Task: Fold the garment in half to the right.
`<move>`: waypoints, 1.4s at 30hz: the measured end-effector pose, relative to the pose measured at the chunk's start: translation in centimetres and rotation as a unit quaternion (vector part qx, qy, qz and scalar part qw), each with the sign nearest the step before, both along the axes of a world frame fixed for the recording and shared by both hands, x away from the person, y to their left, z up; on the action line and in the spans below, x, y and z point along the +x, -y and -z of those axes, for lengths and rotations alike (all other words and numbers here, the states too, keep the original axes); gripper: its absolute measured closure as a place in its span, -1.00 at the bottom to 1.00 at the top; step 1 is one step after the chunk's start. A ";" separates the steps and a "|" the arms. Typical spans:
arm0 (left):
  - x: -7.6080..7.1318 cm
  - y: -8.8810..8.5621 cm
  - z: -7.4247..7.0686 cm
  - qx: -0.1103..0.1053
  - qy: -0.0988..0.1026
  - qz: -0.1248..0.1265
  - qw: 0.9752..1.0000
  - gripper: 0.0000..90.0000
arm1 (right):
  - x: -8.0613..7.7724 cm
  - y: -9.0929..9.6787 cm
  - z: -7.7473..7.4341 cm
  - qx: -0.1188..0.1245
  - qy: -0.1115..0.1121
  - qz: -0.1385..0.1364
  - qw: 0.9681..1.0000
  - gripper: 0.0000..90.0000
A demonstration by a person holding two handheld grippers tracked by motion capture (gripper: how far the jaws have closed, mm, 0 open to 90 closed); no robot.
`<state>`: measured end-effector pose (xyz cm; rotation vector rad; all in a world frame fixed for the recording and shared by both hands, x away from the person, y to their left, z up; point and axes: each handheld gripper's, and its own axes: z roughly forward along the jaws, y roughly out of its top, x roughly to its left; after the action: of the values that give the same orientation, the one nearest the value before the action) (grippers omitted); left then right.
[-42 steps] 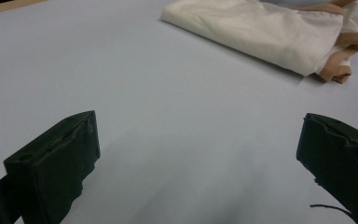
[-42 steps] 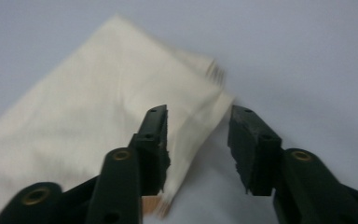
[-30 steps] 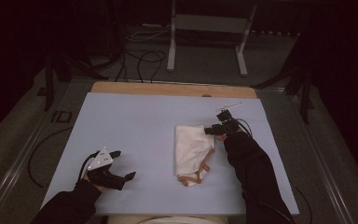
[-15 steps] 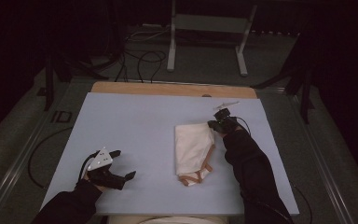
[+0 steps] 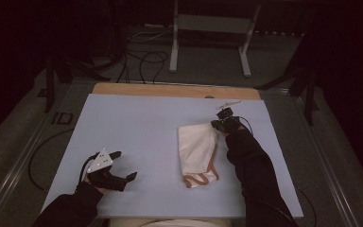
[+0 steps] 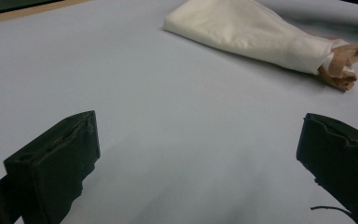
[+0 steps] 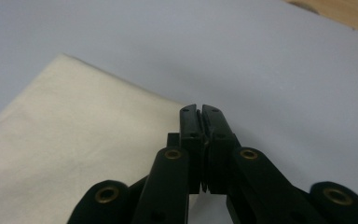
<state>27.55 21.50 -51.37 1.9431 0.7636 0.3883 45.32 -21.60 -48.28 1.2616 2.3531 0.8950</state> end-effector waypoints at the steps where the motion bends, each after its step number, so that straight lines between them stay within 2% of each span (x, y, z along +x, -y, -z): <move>1: 0.0 0.0 0.0 0.000 0.000 -0.001 1.000 -1.00 | 0.1 0.0 0.2 0.000 -0.001 0.001 1.000 0.96; 5: 0.0 0.0 0.0 0.002 0.001 -0.003 1.000 -1.00 | 0.4 0.0 1.0 0.001 -0.008 0.007 1.000 0.95; 9: 0.0 0.0 0.0 0.005 0.001 -0.003 1.000 -1.00 | 0.7 -0.3 1.8 -0.011 -0.017 0.007 1.000 0.94; 13: 0.0 0.0 0.0 0.004 0.002 -0.003 1.000 -1.00 | 0.8 -0.5 2.3 -0.016 -0.022 0.010 1.000 0.80; 21: 0.0 0.0 -0.1 0.006 0.006 -0.007 1.000 -1.00 | 0.9 -0.3 2.6 -0.029 -0.027 0.015 0.999 0.67; 26: 0.0 -0.1 -0.1 0.005 0.005 -0.009 1.000 -1.00 | 0.7 -0.1 1.8 -0.012 -0.019 0.017 1.000 0.45; 35: 0.0 -0.1 -0.1 0.003 0.007 -0.011 1.000 -1.00 | 0.0 -0.7 0.0 0.013 -0.003 0.003 1.000 -0.13; 42: 0.0 0.1 -0.2 0.005 0.006 -0.010 1.000 -1.00 | -0.4 -1.6 -0.3 0.034 -0.011 -0.020 0.999 -0.37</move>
<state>27.57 21.41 -51.19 1.9424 0.7750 0.4158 44.87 -19.98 -47.98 1.2605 2.3929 0.9873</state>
